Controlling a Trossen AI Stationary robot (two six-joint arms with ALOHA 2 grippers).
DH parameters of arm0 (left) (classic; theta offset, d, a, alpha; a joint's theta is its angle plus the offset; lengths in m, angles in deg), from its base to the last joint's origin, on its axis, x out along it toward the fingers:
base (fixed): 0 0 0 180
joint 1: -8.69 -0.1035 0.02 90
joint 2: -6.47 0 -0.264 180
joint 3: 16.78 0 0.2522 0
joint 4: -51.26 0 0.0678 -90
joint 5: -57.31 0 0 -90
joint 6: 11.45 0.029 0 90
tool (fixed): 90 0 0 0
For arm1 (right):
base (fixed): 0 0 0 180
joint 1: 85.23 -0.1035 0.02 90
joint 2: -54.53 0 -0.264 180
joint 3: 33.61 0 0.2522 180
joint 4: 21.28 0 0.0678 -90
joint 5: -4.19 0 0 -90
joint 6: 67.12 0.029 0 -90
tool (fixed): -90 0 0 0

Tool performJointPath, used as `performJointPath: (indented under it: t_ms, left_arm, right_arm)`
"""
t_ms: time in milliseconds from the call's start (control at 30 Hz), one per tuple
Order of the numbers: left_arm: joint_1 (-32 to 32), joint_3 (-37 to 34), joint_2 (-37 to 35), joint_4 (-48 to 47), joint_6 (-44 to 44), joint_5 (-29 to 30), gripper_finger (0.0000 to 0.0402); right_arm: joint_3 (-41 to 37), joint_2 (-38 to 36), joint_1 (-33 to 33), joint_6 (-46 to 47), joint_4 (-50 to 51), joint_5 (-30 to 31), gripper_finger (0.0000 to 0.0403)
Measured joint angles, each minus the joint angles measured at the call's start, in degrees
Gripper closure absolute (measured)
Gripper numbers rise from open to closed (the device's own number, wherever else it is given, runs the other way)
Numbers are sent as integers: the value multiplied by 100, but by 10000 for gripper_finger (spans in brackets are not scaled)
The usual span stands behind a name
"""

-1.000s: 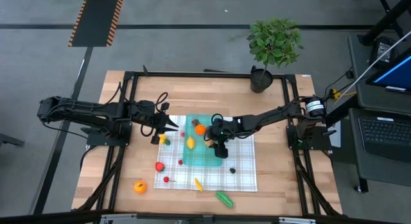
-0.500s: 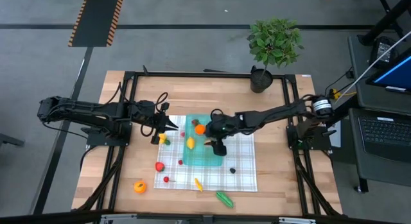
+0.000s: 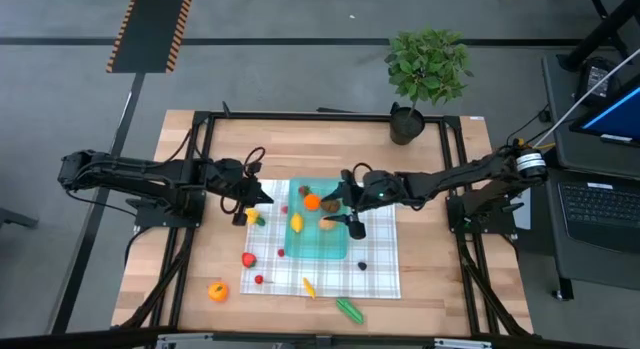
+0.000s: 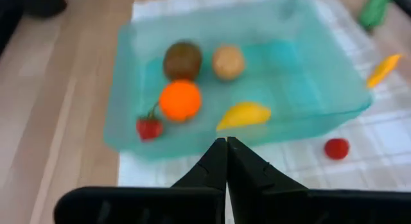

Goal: Pick and placing Produce into tupperware
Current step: Put the pink peach into the blue bin

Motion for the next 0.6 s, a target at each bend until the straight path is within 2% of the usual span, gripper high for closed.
performJointPath:
  t_ms: [133,233,467,600]
  left_arm:
    - [0,-2,0,-239,-255,136,366]
    - [4,-2,-2,-240,-256,158,325]
    - [137,-2,-2,-264,-115,1325,217]
    - [198,-2,7,-273,-78,1386,176]
  right_arm:
    - [-372,-90,-3,-55,-797,0,152]
    - [-404,-79,-3,-50,-890,4,152]
    - [-406,-76,-3,-57,-922,4,152]
    - [-404,-76,3,-57,-923,4,152]
